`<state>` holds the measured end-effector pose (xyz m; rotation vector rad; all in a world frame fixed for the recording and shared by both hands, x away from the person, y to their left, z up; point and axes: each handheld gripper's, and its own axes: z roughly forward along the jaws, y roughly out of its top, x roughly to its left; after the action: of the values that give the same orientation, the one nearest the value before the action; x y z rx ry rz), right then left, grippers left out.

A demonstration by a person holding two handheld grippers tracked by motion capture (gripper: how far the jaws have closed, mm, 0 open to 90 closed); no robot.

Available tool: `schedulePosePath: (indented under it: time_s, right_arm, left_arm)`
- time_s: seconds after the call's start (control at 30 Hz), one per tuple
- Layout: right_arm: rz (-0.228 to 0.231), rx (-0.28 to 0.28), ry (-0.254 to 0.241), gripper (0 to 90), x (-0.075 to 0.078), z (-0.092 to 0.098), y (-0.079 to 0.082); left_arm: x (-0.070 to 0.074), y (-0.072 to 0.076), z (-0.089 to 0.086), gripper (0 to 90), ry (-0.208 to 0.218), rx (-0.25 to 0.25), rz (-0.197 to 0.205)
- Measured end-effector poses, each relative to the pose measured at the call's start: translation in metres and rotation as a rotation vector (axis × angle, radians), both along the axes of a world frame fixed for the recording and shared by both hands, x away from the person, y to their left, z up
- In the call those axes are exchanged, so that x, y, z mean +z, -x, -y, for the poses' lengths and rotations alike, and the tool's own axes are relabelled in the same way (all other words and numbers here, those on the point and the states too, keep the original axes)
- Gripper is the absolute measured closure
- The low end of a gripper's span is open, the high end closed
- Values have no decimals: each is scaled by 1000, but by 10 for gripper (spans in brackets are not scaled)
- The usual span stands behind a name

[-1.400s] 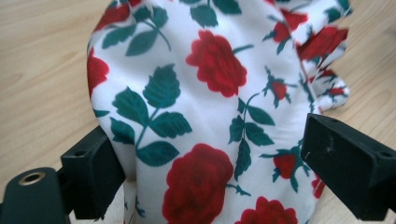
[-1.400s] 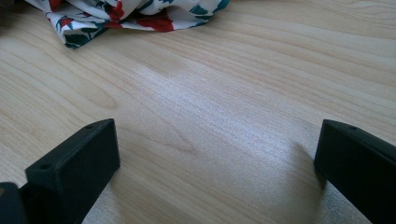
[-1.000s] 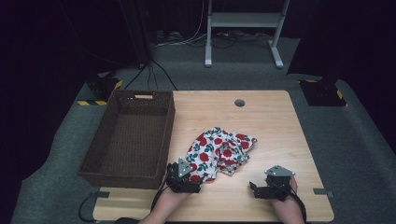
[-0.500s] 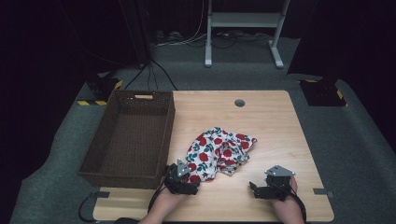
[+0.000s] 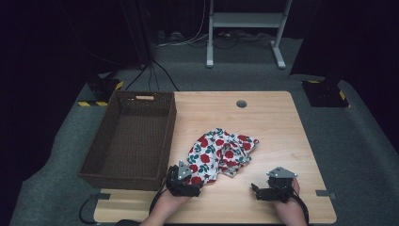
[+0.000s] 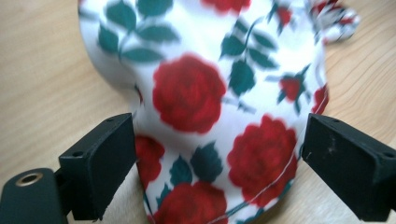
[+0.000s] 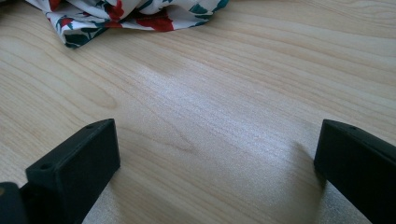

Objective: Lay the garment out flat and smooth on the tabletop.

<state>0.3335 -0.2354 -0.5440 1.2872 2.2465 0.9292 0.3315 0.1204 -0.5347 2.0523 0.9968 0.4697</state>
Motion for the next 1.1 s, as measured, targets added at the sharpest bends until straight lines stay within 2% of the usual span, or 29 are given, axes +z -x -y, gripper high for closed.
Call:
schedulePosePath:
  time_s: [0.07, 0.23, 0.33, 0.43, 0.47, 0.77, 0.87, 1.1]
  right_arm:
    - [1, 1, 2, 0, 0, 0, 0]
    - [1, 3, 2, 0, 0, 0, 0]
    - [0, 5, 2, 0, 0, 0, 0]
    - [1, 6, 2, 0, 0, 0, 0]
    - [0, 6, 2, 0, 0, 0, 0]
    - [0, 5, 1, 0, 0, 0, 0]
    - [0, 5, 1, 0, 0, 0, 0]
    - [-1, 5, 0, 0, 0, 0, 0]
  left_arm:
    - [5, 1, 1, 101, 24, -6, 15]
    - [17, 0, 10, 102, 36, -41, 48]
    - [25, -6, 17, 102, 24, -46, 62]
    - [34, -16, 23, 101, 53, -31, 70]
    - [39, -21, 27, 98, 58, -28, 84]
    - [67, -63, 52, 99, 41, -19, 133]
    - [73, -78, 61, 152, 42, -29, 121]
    - [69, -98, 78, 150, -24, -46, 100]
